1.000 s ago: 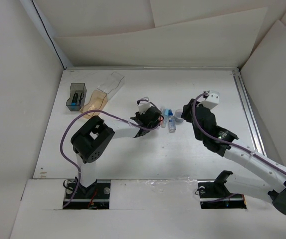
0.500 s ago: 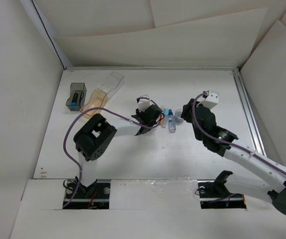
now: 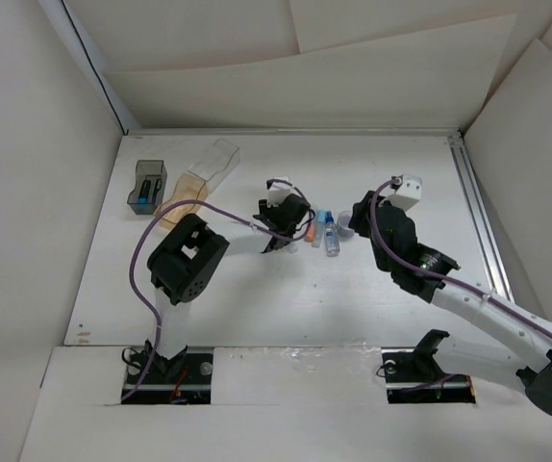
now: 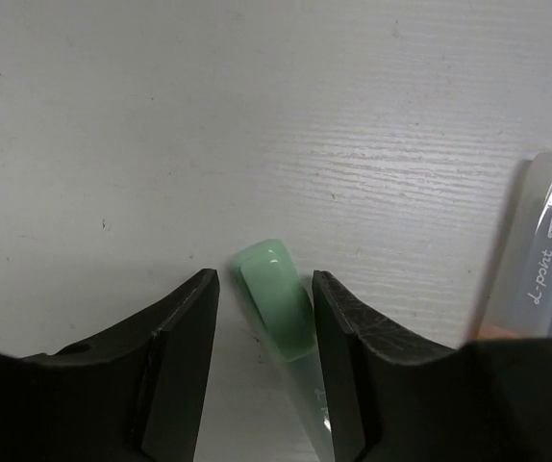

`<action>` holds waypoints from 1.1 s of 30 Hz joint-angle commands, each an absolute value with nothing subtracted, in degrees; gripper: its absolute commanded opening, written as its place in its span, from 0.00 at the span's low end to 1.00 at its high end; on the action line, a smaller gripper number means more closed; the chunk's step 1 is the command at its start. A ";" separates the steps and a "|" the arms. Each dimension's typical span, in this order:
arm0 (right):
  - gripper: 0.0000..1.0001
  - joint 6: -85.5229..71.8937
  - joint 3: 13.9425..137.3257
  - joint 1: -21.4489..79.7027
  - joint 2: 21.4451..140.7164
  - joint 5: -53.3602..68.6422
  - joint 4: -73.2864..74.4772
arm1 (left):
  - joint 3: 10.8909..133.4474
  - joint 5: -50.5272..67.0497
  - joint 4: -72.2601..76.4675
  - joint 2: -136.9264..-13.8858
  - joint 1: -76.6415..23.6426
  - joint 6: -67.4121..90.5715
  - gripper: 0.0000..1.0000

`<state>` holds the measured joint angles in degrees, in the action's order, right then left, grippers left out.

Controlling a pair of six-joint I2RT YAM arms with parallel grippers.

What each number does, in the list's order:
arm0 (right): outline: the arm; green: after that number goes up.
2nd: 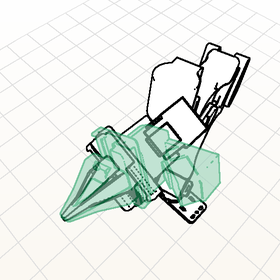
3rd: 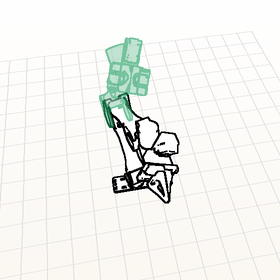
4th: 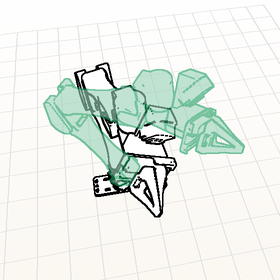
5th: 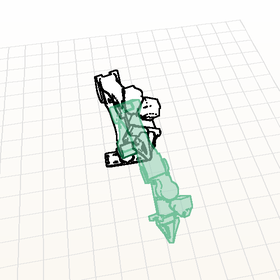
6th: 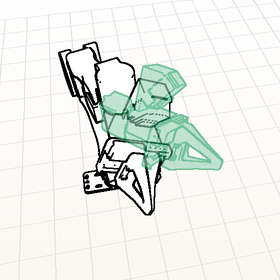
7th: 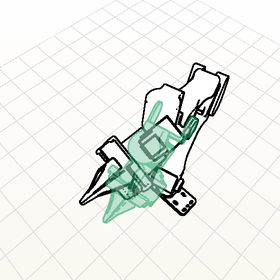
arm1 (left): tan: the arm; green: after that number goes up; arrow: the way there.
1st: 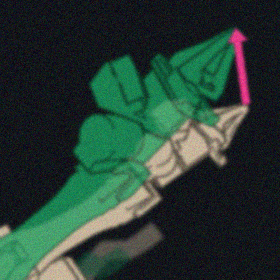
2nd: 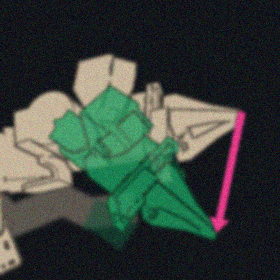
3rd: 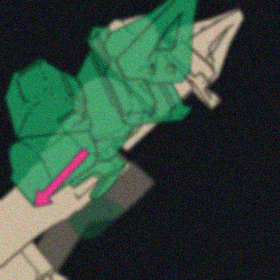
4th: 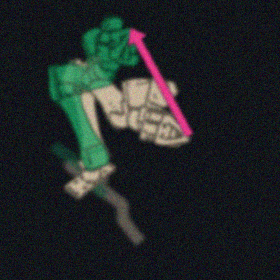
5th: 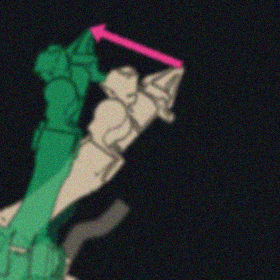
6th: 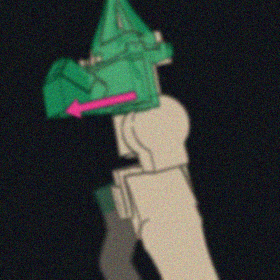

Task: Sort the stationery into containers
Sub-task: Pick up the pen from the center of the board.

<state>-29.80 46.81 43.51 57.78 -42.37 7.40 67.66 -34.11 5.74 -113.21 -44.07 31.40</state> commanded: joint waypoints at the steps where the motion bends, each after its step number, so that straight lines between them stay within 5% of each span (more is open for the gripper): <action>1: 0.50 -29.27 48.87 43.24 57.66 -42.28 5.63 | 69.79 -33.93 6.24 -112.76 -44.12 29.00 0.41; 14: 0.50 -29.27 48.87 43.24 58.18 -42.28 5.63 | 72.51 -33.84 4.12 -115.93 -46.23 29.53 0.41; 19: 0.50 -29.27 48.87 43.24 58.18 -42.80 5.63 | 70.50 -32.44 4.66 -113.83 -45.62 30.85 0.12; 21: 0.50 -29.27 48.87 43.24 57.66 -42.80 5.63 | 68.57 -31.21 6.41 -111.46 -43.96 31.55 0.07; 33: 0.50 -29.27 48.87 43.24 57.66 -42.80 5.63 | 64.25 -28.93 6.86 -92.91 -32.71 28.56 0.07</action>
<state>-29.80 46.81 43.51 58.26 -42.39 7.35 64.36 -29.47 5.93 -98.13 -36.03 30.04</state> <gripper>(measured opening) 0.497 0.226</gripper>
